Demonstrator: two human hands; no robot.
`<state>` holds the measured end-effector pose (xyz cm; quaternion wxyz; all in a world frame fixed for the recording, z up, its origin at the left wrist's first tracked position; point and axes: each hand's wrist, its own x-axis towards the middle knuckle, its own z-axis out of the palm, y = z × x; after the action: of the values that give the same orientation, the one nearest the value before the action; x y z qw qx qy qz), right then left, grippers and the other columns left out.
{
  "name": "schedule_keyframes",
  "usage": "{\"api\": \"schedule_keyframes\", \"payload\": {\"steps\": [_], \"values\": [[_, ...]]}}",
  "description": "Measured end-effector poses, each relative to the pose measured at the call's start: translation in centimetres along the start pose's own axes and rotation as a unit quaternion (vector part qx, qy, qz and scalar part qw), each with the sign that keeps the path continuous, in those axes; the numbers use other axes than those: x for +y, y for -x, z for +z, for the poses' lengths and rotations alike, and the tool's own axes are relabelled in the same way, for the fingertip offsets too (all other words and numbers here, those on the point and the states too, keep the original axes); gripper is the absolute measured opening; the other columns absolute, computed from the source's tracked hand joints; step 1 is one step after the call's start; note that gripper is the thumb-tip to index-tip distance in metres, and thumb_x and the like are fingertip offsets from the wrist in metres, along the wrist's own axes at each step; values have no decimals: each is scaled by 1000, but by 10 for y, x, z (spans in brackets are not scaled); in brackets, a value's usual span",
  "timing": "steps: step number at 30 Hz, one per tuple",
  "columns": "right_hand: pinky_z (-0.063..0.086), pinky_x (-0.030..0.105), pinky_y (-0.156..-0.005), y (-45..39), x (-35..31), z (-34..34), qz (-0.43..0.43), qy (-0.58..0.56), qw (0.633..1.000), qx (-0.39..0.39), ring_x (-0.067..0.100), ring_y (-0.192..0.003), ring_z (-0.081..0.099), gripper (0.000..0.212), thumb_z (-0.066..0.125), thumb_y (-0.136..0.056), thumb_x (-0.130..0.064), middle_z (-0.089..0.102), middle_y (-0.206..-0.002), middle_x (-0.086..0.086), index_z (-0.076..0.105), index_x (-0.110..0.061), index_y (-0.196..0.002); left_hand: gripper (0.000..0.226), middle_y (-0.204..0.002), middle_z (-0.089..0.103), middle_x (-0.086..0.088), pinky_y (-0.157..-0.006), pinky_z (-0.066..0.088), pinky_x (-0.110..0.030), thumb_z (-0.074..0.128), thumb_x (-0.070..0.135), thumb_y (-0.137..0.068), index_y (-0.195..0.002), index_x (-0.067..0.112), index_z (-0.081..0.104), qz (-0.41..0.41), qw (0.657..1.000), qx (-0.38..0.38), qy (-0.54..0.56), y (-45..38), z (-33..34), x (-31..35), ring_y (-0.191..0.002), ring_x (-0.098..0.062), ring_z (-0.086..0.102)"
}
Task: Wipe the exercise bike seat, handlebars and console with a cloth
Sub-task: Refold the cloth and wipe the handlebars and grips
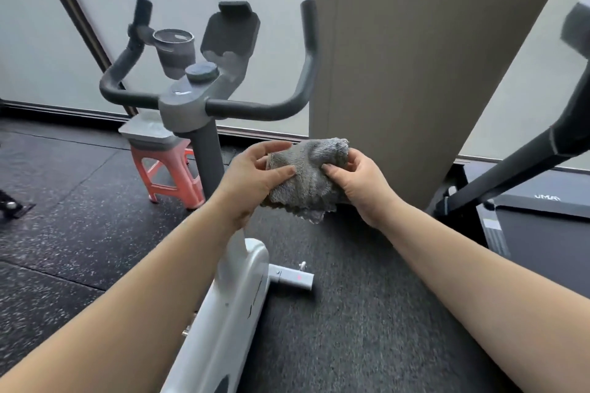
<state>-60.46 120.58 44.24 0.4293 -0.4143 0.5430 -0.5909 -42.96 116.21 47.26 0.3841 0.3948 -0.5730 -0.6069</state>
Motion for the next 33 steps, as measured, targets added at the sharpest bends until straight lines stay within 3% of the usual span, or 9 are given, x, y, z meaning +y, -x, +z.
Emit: {"api": "schedule_keyframes", "payload": {"steps": [5,8,12,16,20,25,27,30,33], "values": [[58,27,-64,-52,-20,18,-19,-21,1000,-14,12,-76,68,20,60,-88,-4,69,-90,3,59,-13,-105,35,-95,69,-12,-77,58,-29,63,-9,-80,-106,13,68,26,998,18,51,-49,-16,30,-80,-20,65],[57,26,-57,-81,-32,20,-25,-16,999,-37,7,-64,67,15,59,-89,-6,65,-86,3,59,-16,-99,35,-99,69,-12,-76,59,-31,63,-9,-80,-106,14,68,64,996,34,61,-74,-28,57,-86,-23,66],[55,23,-58,-130,-46,5,-51,45,998,6,11,-77,66,12,58,-90,-12,62,-95,4,58,-18,-100,37,-100,69,-8,-78,59,-36,63,-6,-81,-111,17,65,126,989,64,32,-110,-41,99,-92,-23,67],[53,26,-71,-186,-56,-14,-53,59,995,60,16,-97,62,22,53,-90,-15,59,-104,-1,55,-23,-111,42,-102,69,-5,-84,57,-37,66,-3,-80,-116,18,62,174,974,122,-78,-151,-35,118,-96,-19,68],[54,33,-85,-236,-69,-24,-49,79,996,16,17,-104,61,31,48,-94,-18,58,-118,2,51,-23,-125,46,-102,68,6,-90,53,-36,69,10,-76,-118,26,62,208,925,150,-281,-188,0,107,-95,-13,65],[52,35,-89,-278,-94,-28,-43,43,997,-50,14,-100,63,34,38,-100,-20,63,-113,-2,45,-19,-133,55,-113,60,12,-81,34,-7,68,24,-82,-133,31,48,213,869,26,-447,-198,45,88,-97,-3,52],[54,34,-85,-288,-100,-29,-45,35,996,-68,16,-99,64,33,37,-100,-21,65,-106,-2,47,-18,-132,51,-102,61,12,-69,34,-3,58,35,-89,-137,33,41,191,881,-4,-432,-200,48,85,-84,-2,53],[54,31,-74,-302,-103,-26,-38,23,996,-75,18,-96,67,32,41,-99,-23,66,-113,4,49,-18,-130,34,-78,59,12,-56,36,-8,48,37,-94,-128,31,47,172,927,83,-322,-214,46,88,-63,0,51],[55,29,-68,-309,-104,-26,-34,19,996,-74,17,-88,69,30,45,-98,-22,65,-114,8,50,-17,-127,29,-85,61,6,-63,43,-21,49,33,-95,-123,27,46,155,936,149,-279,-226,52,88,-68,-7,55]]}}
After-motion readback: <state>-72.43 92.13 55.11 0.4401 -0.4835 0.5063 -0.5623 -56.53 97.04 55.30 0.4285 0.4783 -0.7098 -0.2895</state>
